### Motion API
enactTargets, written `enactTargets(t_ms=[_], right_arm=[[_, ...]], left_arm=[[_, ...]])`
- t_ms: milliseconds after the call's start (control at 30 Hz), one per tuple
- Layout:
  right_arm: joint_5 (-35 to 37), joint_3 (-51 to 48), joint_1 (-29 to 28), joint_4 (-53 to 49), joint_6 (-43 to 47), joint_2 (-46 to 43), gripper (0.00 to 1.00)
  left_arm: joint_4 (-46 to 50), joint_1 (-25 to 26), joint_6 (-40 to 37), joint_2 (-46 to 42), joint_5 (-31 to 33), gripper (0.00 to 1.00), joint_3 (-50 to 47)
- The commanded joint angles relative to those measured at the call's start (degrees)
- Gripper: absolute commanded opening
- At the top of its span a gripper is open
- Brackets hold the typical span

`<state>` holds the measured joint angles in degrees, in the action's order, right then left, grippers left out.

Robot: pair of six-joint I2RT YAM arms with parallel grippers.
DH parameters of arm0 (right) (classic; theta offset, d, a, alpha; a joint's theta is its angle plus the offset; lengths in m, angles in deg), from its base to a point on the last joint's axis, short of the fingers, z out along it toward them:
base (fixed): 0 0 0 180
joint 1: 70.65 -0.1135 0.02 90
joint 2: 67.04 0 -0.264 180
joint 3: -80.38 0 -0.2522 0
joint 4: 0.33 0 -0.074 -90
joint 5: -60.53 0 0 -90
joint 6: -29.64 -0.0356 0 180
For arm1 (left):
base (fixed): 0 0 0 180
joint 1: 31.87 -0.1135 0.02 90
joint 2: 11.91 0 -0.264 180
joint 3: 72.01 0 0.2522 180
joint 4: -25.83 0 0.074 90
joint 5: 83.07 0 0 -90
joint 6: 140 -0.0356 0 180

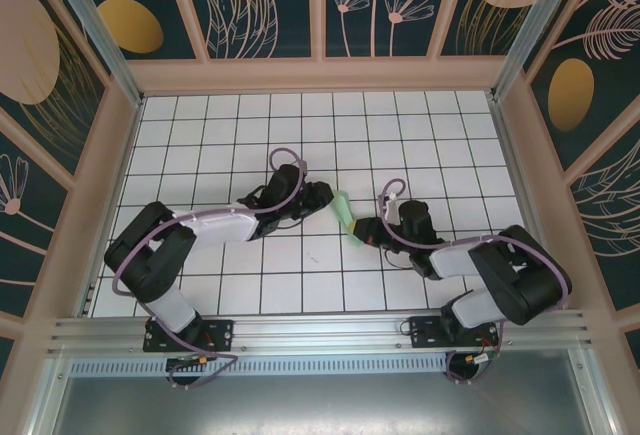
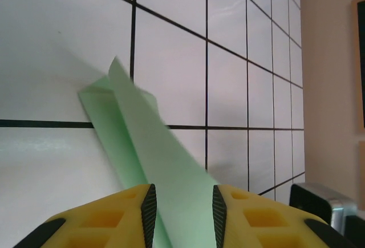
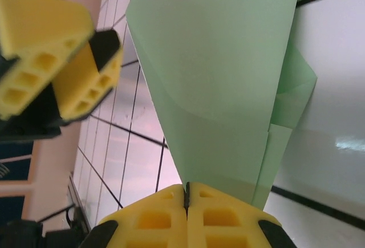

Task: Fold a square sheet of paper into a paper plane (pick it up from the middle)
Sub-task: Fold the wing for the fifth time at the center of the table.

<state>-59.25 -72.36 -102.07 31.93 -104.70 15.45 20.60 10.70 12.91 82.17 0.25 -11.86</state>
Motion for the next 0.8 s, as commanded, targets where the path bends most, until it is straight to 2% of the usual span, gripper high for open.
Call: enactTargets(t_ms=[0,267,433,767], right_arm=[[-1.3,1.48,-3.7,0.91,2.17,2.62,0.0],[3.95,-3.74,-5.05,9.09,-4.39,3.83,0.0],[5.84,-5.99,-4.7,12.05,-8.37,4.95,0.01],[5.02,-7.24,-3.4,15.68,-11.91,8.13,0.0]], left_arm=[[-2.8,0.23,1.75,-3.86,3.66,0.35,-3.0],[-5.04,0.32,1.58,-6.56,1.83,0.34,-7.0],[-6.54,0.95,0.57,-3.74,-0.95,0.34,-5.61],[-8.48,2.61,0.28,2.25,-5.09,0.33,-2.82]])
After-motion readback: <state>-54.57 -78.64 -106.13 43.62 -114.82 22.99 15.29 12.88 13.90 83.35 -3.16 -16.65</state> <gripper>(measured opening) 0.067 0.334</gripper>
